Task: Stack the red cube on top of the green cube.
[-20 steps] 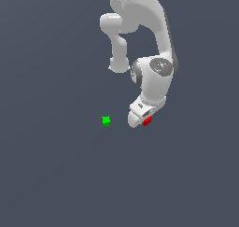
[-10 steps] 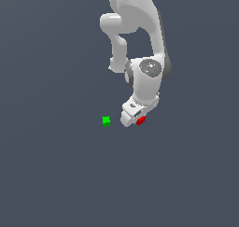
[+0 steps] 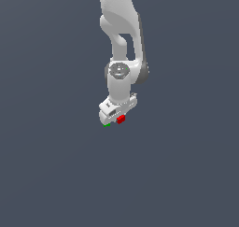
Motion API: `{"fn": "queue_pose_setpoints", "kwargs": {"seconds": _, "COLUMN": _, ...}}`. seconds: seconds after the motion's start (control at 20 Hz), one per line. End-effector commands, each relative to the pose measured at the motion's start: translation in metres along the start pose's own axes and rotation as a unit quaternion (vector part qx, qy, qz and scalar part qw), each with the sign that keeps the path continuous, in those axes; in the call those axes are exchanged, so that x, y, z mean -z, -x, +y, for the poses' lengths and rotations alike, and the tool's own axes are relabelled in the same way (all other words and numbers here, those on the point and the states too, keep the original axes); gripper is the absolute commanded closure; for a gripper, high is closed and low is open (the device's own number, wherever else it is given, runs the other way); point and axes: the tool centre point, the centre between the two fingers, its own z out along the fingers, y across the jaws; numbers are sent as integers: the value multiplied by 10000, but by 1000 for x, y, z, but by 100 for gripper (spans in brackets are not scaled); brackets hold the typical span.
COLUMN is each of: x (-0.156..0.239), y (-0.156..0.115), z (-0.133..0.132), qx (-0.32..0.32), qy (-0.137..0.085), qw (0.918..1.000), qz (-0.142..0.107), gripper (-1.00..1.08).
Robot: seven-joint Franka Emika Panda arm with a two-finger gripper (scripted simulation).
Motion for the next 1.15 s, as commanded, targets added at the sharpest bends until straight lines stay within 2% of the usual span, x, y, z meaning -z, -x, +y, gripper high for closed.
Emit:
{"fn": "queue_pose_setpoints", "kwargs": {"seconds": 0.0, "x": -7, "y": 20, "z": 16, "qx": 3, "qy": 3, "qw": 10000, "qz": 4, "gripper": 108}}
{"fn": "queue_pose_setpoints", "kwargs": {"seconds": 0.3, "x": -18, "y": 49, "z": 41, "qx": 4, "qy": 3, "qw": 10000, "qz": 0, "gripper": 108}}
{"fn": "queue_pose_setpoints", "kwargs": {"seconds": 0.6, "x": -21, "y": 57, "z": 50, "qx": 4, "qy": 3, "qw": 10000, "qz": 0, "gripper": 108}}
{"fn": "queue_pose_setpoints", "kwargs": {"seconds": 0.65, "x": -21, "y": 57, "z": 50, "qx": 4, "qy": 3, "qw": 10000, "qz": 0, "gripper": -92}}
{"fn": "queue_pose_setpoints", "kwargs": {"seconds": 1.1, "x": -21, "y": 57, "z": 50, "qx": 4, "qy": 3, "qw": 10000, "qz": 0, "gripper": -92}}
